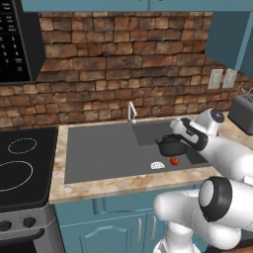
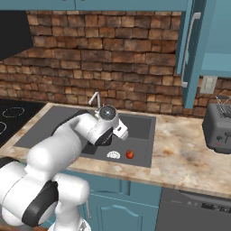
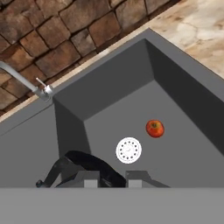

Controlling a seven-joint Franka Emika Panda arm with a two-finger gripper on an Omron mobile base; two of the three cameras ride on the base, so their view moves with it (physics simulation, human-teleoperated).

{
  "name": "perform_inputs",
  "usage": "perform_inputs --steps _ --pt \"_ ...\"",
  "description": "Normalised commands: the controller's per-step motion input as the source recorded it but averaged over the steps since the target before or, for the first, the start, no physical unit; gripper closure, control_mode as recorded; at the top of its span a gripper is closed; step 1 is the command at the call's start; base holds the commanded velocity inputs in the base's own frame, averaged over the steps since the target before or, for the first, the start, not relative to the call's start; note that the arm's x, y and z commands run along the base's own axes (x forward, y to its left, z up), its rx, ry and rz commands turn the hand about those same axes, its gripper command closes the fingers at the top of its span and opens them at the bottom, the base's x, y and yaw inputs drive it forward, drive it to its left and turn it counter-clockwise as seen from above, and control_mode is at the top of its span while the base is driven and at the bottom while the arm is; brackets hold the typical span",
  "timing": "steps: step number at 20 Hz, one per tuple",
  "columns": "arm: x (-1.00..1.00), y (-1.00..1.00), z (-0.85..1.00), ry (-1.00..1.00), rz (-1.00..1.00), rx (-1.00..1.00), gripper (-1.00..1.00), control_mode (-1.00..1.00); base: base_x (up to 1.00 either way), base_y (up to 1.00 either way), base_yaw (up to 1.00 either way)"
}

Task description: Open the cabinet, pick the kettle from the cabinet, and place it in the sink.

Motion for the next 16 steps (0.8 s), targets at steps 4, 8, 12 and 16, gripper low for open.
perform_inputs --steps 4,8,12,16 --pt "0.18 0.00 -0.11 0.00 0.03 0.00 1.00 -1.00 0.00 0.00 0.00" --pt "0.13 0.00 -0.13 0.00 0.03 0.00 1.00 -1.00 0.00 0.00 0.00" --pt "0.12 0.00 -0.14 0.00 0.04 0.00 1.00 -1.00 0.00 0.00 0.00" --pt "0.08 0.00 -0.15 0.00 0.04 0.01 1.00 -1.00 0.00 0.00 0.00"
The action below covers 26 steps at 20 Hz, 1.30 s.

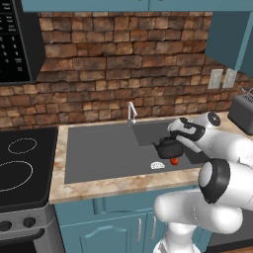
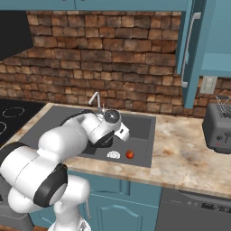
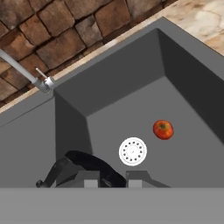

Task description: Open the cabinet, pick the kettle from the cabinet, and place it in the sink.

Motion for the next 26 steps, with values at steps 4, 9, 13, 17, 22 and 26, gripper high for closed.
perform_inputs --steps 4,9,13,17,22,26 --pt "0.08 0.00 -0.15 0.00 0.04 0.01 1.00 -1.00 0.00 0.00 0.00" --pt "0.10 0.00 -0.13 0.00 0.04 0.01 1.00 -1.00 0.00 0.00 0.00" --pt "0.10 -0.02 -0.11 0.00 0.04 0.01 1.00 -1.00 0.00 0.00 0.00" --pt "0.09 -0.04 -0.08 0.00 0.03 0.01 1.00 -1.00 0.00 0.00 0.00" --pt "0.06 -0.08 -0.05 0.00 0.03 0.00 1.00 -1.00 0.00 0.00 0.00" --pt "0.06 -0.07 -0.08 0.00 0.02 0.00 1.00 -1.00 0.00 0.00 0.00"
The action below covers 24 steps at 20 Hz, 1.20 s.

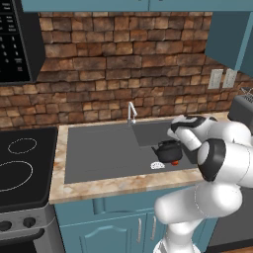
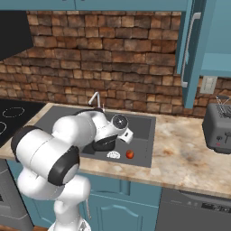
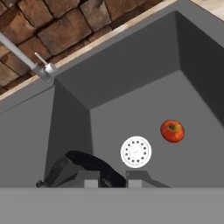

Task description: Open the cabinet, pick the kettle from the cabinet, and place it in the sink.

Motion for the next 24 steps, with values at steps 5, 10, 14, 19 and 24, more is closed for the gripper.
perform_inputs --steps 5,10,14,19,24 --pt "0.06 -0.03 -0.08 0.00 0.01 0.00 1.00 -1.00 0.00 0.00 0.00" --pt "0.05 0.00 -0.10 0.00 0.00 0.00 1.00 -1.00 0.00 0.00 0.00" --pt "0.06 0.00 -0.12 0.00 0.00 0.00 1.00 -1.00 0.00 0.00 0.00" --pt "0.08 0.00 -0.12 0.00 0.00 0.00 1.00 -1.00 0.00 0.00 0.00" --pt "0.09 0.00 -0.13 0.00 0.00 0.00 1.00 -1.00 0.00 0.00 0.00"
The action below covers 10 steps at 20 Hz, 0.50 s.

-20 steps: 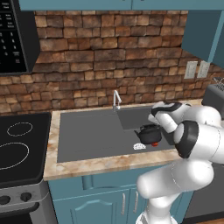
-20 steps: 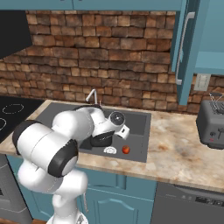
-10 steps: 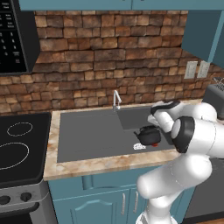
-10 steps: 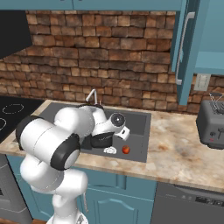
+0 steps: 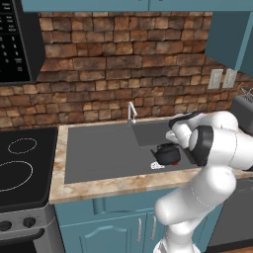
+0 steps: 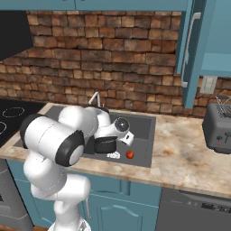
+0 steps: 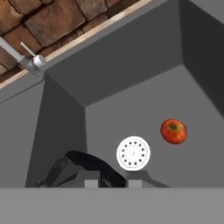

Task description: Open the cabinet, pick the kettle from the cabinet, and place it in the sink.

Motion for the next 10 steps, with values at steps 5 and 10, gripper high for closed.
perform_inputs --steps 5,10 --pt "0.12 0.00 -0.10 0.00 0.00 0.00 1.00 -1.00 0.00 0.00 0.00" --pt "0.15 0.00 -0.09 0.00 0.00 0.00 1.00 -1.00 0.00 0.00 0.00"
